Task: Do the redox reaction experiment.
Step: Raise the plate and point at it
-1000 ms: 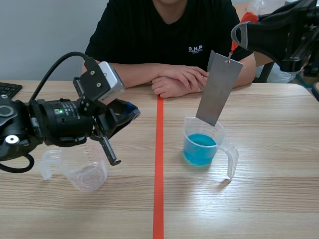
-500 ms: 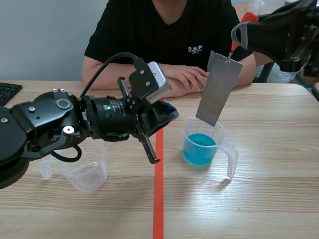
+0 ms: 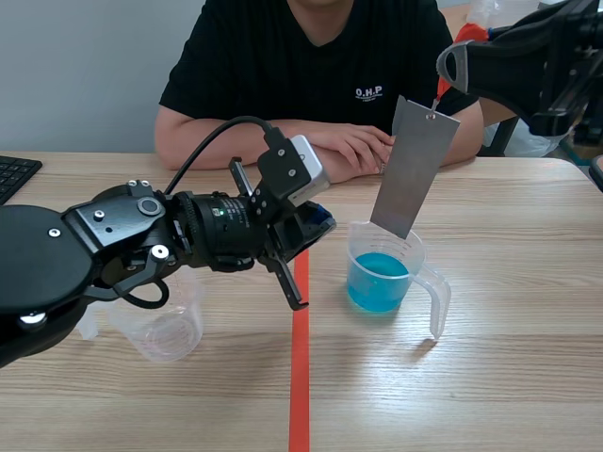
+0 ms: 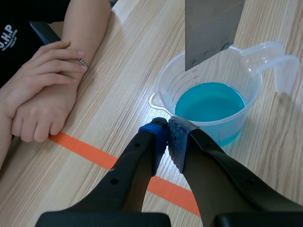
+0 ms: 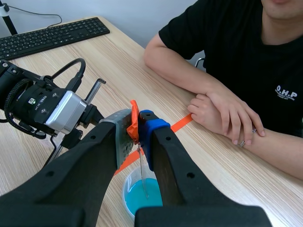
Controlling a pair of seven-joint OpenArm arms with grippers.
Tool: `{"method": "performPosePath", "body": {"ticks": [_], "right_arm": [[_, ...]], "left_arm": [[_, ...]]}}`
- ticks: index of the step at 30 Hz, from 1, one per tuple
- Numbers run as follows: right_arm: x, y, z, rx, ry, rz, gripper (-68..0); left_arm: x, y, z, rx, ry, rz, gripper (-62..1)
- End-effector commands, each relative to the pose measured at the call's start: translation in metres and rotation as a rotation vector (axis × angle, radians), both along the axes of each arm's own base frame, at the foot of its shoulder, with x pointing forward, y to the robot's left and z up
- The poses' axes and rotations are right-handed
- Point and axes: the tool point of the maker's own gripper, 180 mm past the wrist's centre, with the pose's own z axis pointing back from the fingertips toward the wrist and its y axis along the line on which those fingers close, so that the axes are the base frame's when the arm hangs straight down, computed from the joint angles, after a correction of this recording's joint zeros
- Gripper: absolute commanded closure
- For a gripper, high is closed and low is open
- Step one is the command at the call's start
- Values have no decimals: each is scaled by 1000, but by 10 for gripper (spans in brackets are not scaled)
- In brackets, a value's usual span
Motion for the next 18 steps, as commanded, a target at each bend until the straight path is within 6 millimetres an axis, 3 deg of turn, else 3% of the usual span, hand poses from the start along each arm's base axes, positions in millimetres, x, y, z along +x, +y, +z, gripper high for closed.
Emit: {"method": "performPosePath", "body": {"ticks": [1, 10, 18], "right_arm": [[1, -1, 11, 10, -33, 2, -13], [1, -1, 11, 10, -33, 2, -13], [1, -1, 11, 10, -33, 2, -13]], "left_arm": [[7, -13, 23, -49, -43, -12, -49], [3, -31, 29, -75, -44, -32, -49], [2, -33, 30, -73, -47, -39, -49]]}}
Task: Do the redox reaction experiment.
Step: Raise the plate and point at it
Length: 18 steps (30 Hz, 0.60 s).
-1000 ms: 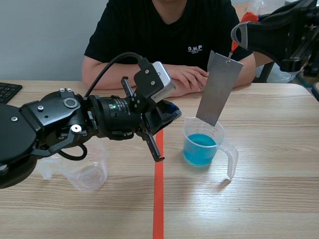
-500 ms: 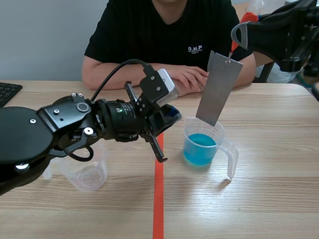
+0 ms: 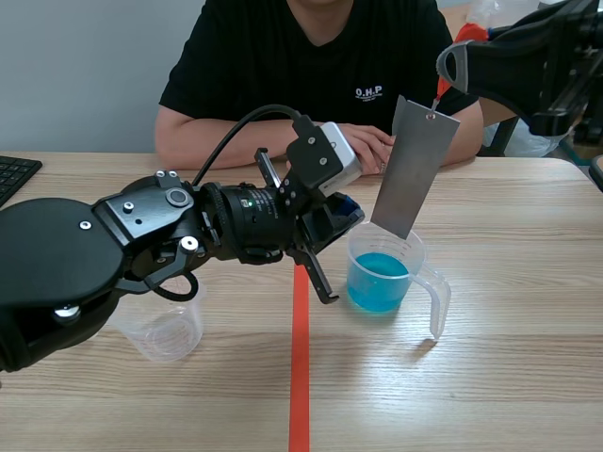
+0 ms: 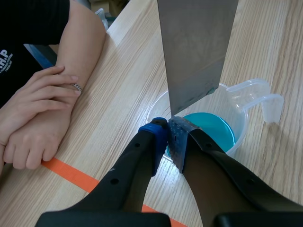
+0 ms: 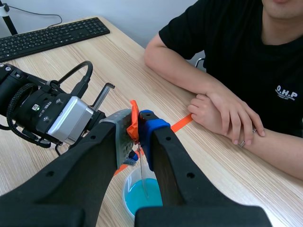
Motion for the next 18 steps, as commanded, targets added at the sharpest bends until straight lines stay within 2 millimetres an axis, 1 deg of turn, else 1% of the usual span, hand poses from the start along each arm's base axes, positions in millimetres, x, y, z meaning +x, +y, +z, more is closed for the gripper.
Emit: {"method": "performPosePath", "body": {"ticks": [1, 18], "right_arm": [[1, -1, 11, 10, -33, 2, -13], [1, -1, 11, 10, -33, 2, -13]], "left_arm": [[4, -7, 18, -39, -34, -10, -49], [4, -8, 19, -44, -37, -11, -49]]}}
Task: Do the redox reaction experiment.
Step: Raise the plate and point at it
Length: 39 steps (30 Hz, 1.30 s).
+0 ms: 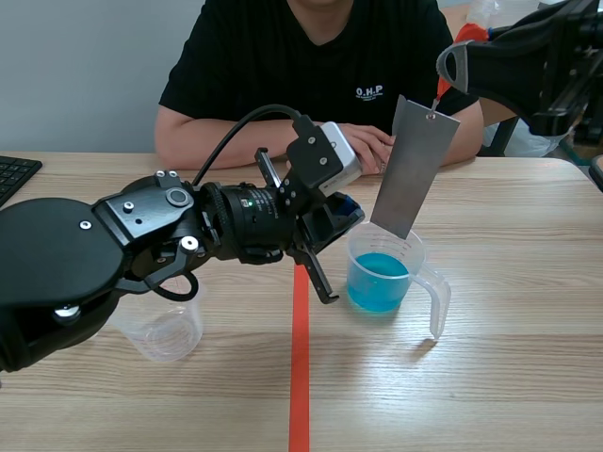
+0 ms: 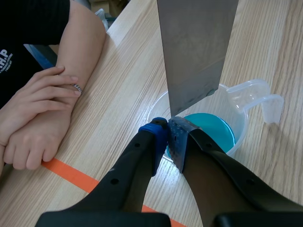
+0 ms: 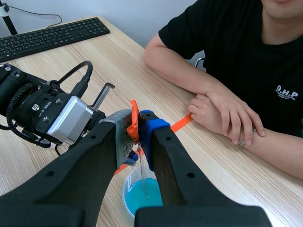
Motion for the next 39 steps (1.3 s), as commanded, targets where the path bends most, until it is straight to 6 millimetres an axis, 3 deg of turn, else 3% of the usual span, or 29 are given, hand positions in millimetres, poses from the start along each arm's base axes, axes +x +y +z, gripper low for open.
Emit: {"method": "performPosePath", "body": {"ticks": [1, 17, 23, 27, 31, 34, 39], "right_arm": [[1, -1, 11, 10, -33, 2, -13], [1, -1, 11, 11, -34, 2, -13], [1, -1, 11, 11, -34, 2, -13], [1, -1, 11, 11, -34, 2, -13], [1, -1, 12, 11, -34, 2, -13], [1, -1, 12, 11, -34, 2, -13], [1, -1, 11, 7, -32, 1, -13]], "left_arm": [[4, -8, 19, -44, -36, -11, -49], [3, -9, 24, -73, -52, -22, -49], [5, -1, 20, -56, -53, -11, -49], [10, 23, 14, -45, -36, 19, -49], [15, 60, 11, -37, -7, 77, -49], [14, 90, 27, -71, -14, 121, -49], [-8, 138, 50, -100, -29, 170, -49]]}}
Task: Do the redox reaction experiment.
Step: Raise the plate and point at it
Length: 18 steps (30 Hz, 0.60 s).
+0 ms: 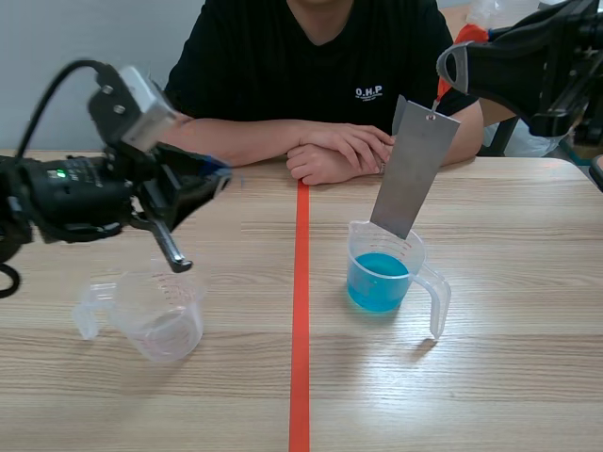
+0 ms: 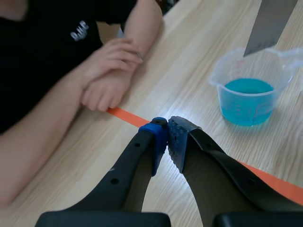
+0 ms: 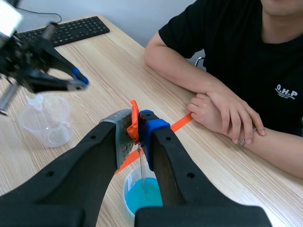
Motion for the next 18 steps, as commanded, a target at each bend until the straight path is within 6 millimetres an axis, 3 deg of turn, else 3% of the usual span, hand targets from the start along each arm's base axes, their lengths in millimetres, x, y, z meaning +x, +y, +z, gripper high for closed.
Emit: {"method": "performPosePath", "body": {"ticks": [1, 11, 18], "right_arm": [[1, -1, 12, 11, -35, 2, -13], [1, -1, 12, 10, -37, 2, -13], [2, -1, 13, 10, -40, 2, -13]], "left_arm": [[-8, 15, 3, -23, 6, 34, -49], [-47, 145, -24, 37, 104, 394, -49], [-102, 203, -59, 92, 222, 606, -49]]}}
